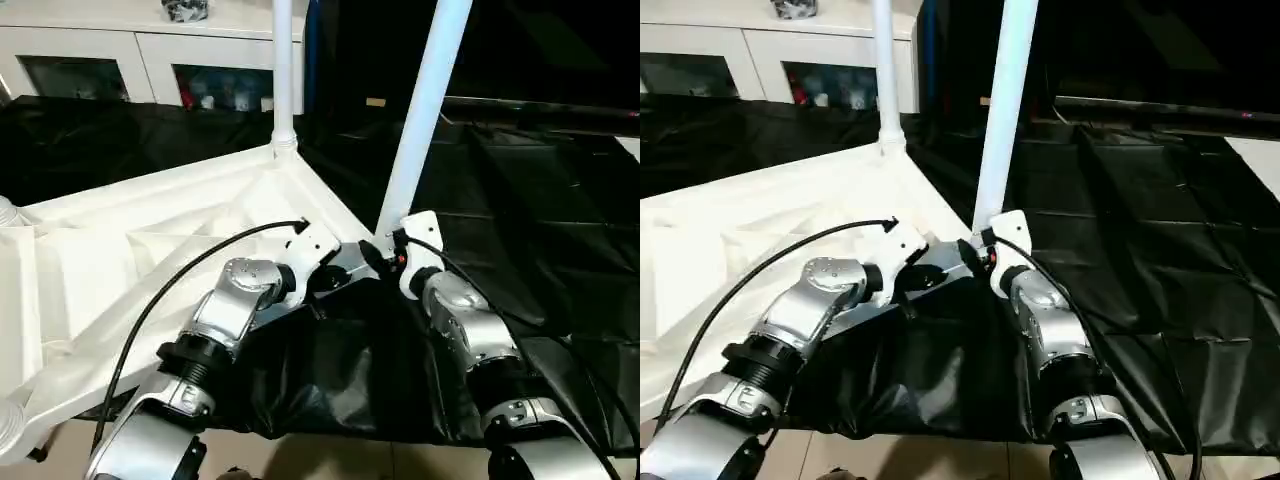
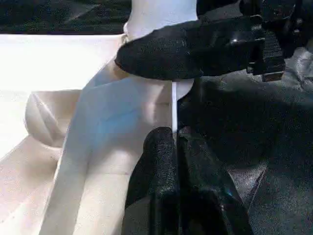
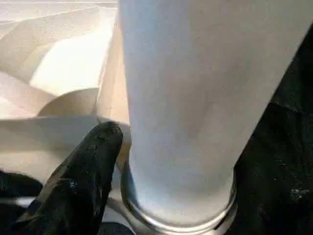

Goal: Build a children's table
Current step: Rotate leg to tighten

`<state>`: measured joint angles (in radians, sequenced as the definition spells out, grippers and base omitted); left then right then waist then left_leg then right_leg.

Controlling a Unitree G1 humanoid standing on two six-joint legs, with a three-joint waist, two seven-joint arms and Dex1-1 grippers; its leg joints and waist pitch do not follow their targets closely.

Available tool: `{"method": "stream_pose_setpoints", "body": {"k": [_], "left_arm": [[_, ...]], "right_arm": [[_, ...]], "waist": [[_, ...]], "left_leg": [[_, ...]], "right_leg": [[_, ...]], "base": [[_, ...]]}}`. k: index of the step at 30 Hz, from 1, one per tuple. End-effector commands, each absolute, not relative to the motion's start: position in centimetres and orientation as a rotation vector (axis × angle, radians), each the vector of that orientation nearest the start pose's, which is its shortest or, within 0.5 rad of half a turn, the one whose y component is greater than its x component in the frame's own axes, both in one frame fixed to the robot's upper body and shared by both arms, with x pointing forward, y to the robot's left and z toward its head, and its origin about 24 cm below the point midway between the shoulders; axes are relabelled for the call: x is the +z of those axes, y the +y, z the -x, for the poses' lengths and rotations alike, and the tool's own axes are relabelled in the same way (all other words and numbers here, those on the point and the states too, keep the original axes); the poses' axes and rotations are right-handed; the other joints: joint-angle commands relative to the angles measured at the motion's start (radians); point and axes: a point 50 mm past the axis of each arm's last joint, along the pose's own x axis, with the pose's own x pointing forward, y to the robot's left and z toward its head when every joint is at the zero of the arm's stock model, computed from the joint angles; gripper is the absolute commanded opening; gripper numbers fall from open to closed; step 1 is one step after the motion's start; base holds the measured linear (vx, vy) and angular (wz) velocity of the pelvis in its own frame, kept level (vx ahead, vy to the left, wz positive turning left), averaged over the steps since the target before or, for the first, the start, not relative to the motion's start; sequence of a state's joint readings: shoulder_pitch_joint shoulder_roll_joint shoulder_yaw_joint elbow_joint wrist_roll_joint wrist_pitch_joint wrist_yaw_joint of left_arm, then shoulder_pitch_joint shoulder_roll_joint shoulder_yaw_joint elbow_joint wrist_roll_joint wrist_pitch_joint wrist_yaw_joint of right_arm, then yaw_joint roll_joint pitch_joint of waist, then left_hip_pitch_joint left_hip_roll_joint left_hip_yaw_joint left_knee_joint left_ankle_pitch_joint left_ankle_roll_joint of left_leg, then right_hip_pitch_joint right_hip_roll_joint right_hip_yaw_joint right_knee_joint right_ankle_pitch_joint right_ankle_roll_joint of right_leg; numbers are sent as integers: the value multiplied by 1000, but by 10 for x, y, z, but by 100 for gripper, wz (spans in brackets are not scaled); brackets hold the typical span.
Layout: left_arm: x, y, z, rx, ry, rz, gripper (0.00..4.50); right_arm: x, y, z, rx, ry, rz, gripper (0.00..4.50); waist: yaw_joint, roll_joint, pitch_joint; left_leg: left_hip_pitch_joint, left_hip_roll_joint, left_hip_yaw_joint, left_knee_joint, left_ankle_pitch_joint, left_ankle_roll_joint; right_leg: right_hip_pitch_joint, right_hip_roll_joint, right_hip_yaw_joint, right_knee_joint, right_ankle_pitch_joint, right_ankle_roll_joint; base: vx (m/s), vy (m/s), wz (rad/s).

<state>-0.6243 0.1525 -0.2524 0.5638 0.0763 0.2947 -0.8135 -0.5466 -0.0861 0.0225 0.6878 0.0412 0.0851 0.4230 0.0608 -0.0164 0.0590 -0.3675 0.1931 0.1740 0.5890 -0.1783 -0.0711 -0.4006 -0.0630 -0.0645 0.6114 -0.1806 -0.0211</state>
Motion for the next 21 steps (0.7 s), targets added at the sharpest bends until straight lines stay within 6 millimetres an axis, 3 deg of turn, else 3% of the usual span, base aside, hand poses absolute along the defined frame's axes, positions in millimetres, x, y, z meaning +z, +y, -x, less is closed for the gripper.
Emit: {"method": "stream_pose_setpoints", "body": {"k": [1,7,10,12,14,16,21], "left_arm": [[69,59,-323,-1187,262,-303,0],[71,69,-318,-1244,252,-292,0],[72,82,-311,-1334,257,-294,0],[72,91,-308,-1376,277,-300,0],[72,93,-307,-1385,285,-302,0],[72,99,-306,-1405,301,-304,0],[74,105,-304,-1429,315,-306,0]], "right_arm": [[32,-86,-328,775,232,104,367],[36,-99,-321,890,212,116,367],[38,-115,-308,1071,228,151,367],[37,-123,-293,1220,259,178,367],[36,-125,-290,1253,272,182,367],[36,-129,-283,1314,294,179,367],[37,-131,-280,1343,312,170,335]], "waist": [[3,-5,-66],[2,-5,-67],[6,-8,-67],[7,-8,-66],[10,-8,-64],[16,-6,-62],[23,-7,-61]], "left_leg": [[8,34,-9,-67,-207,39],[5,37,-8,-66,-180,58],[5,40,-8,-65,-190,71],[8,40,-7,-65,-190,78],[7,42,-7,-67,-195,81],[13,43,-6,-67,-212,74],[14,41,-8,-69,-231,51]], "right_leg": [[50,-82,48,-86,-280,-178],[51,-79,49,-79,-228,-196],[56,-82,50,-78,-228,-199],[51,-77,49,-80,-225,-201],[51,-78,50,-79,-232,-204],[46,-80,50,-86,-273,-198],[43,-81,50,-90,-340,-178]], "base": [[0,0,0],[0,0,0],[0,0,0],[0,0,0],[0,0,0],[0,0,0],[0,0,0]]}}
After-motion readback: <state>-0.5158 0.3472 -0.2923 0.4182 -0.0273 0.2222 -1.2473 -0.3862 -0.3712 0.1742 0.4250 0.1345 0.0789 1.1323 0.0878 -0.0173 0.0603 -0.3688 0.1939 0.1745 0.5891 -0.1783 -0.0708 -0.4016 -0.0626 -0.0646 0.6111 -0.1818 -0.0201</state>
